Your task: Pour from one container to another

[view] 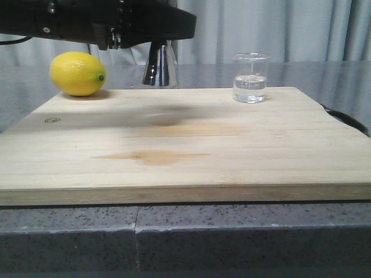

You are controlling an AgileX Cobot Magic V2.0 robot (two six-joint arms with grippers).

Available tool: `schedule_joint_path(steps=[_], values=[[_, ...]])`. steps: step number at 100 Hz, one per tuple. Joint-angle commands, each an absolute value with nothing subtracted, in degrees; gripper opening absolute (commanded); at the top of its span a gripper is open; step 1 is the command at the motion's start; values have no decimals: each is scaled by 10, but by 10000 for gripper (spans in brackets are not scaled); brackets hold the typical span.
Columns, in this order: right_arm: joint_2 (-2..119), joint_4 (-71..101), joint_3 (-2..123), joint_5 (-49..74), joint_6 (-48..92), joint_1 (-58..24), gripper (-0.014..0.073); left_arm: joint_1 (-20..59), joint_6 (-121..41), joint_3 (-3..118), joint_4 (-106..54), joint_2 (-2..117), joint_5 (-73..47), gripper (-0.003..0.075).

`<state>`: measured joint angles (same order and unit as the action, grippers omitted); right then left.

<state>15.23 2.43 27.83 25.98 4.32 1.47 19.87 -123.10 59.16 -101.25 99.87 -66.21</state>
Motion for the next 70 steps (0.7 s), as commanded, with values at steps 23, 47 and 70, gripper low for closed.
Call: schedule_joint_path(steps=[23, 47, 70], values=[[240, 65, 310, 215, 91, -28, 533, 200, -1242, 586, -1059, 965, -726, 157], [341, 65, 360, 211, 115, -79, 533, 200, -1242, 586, -1059, 965, -724, 157], [450, 65, 428, 215, 149, -125, 533, 200, -1242, 586, -1059, 965, -721, 157]])
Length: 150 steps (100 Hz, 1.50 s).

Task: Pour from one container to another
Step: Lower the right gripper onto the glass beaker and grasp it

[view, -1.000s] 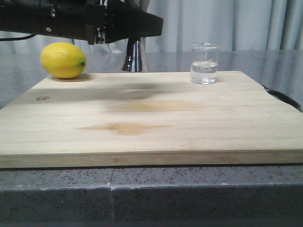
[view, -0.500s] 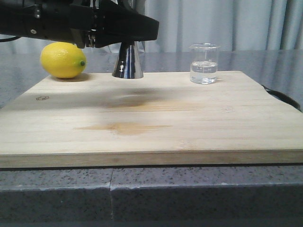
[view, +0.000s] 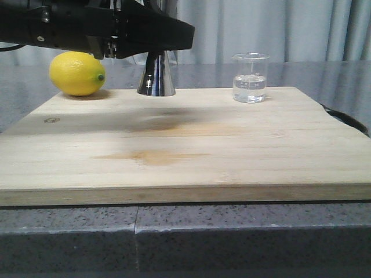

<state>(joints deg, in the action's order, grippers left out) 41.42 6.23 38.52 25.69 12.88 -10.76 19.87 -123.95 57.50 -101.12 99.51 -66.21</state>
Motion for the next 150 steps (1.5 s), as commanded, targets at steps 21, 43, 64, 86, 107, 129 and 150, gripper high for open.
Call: schedule_joint_path(steps=[21, 43, 64, 86, 107, 129, 150], values=[[544, 65, 470, 169, 159, -174, 533, 200, -1242, 586, -1059, 965, -721, 157], [620, 97, 467, 61, 159, -202, 533, 200, -1242, 586, -1059, 965, -720, 157], [685, 116, 421, -109, 146, -237, 533, 200, -1242, 586, -1059, 965, -720, 157], [751, 104, 355, -275, 82, -249, 533, 200, -1242, 586, -1059, 965, -720, 157], [831, 48, 353, -391, 16, -249, 533, 200, -1242, 586, -1059, 965, -720, 157], [903, 19, 353, -503, 11, -246, 533, 200, -1242, 586, -1059, 965, -720, 157], [936, 19, 354, -562, 13, -234, 533, 200, -1242, 586, -1059, 965, -720, 157]])
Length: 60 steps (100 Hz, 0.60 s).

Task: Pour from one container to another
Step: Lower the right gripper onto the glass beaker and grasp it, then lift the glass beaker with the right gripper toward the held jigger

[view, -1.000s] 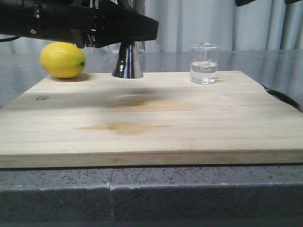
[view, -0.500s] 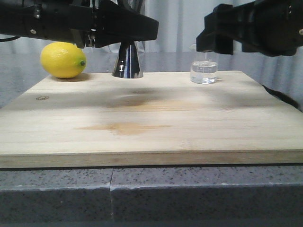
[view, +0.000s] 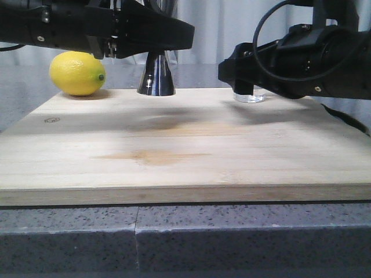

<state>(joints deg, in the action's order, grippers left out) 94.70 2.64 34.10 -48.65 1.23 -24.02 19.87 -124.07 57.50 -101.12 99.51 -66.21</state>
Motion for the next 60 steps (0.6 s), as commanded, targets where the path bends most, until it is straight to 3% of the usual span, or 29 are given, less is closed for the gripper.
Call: schedule_joint_path(steps=[1, 47, 60], values=[[937, 19, 354, -563, 13, -234, 533, 200, -1242, 586, -1059, 965, -720, 157], [982, 19, 355, -640, 40, -234, 528, 200, -1242, 586, -1059, 965, -720, 157], [982, 19, 355, -630, 40, -234, 447, 200, -1242, 586, -1059, 965, -720, 157]])
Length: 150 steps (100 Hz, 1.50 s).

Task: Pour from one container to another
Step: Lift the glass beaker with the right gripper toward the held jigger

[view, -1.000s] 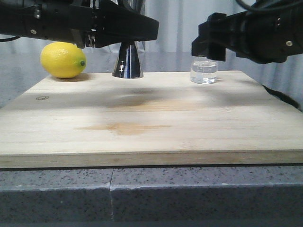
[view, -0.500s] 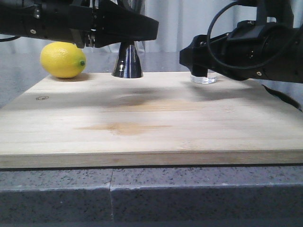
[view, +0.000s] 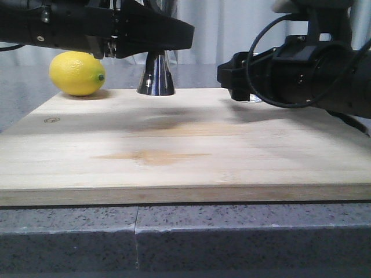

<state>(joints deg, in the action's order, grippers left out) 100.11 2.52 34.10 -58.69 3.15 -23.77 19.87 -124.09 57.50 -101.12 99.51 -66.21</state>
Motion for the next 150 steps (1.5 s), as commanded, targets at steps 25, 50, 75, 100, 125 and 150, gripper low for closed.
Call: schedule_joint_path(steps=[25, 50, 75, 100, 125, 150], values=[[982, 19, 355, -612, 40, -234, 288, 200, -1242, 586, -1059, 965, -720, 157], [945, 19, 355, -533, 40, -234, 279, 200, -1242, 586, -1059, 965, -720, 157], [821, -11, 359, -371, 40, -234, 279, 200, -1242, 586, -1059, 965, -720, 157], [726, -52, 426, -149, 40, -235, 279, 200, -1242, 586, -1059, 965, -720, 157], [703, -94, 558, 87, 40, -268, 279, 200, -1242, 586, -1059, 965, -720, 157], [703, -138, 651, 186, 74, -330, 279, 200, -1242, 586, -1059, 965, -720, 157]])
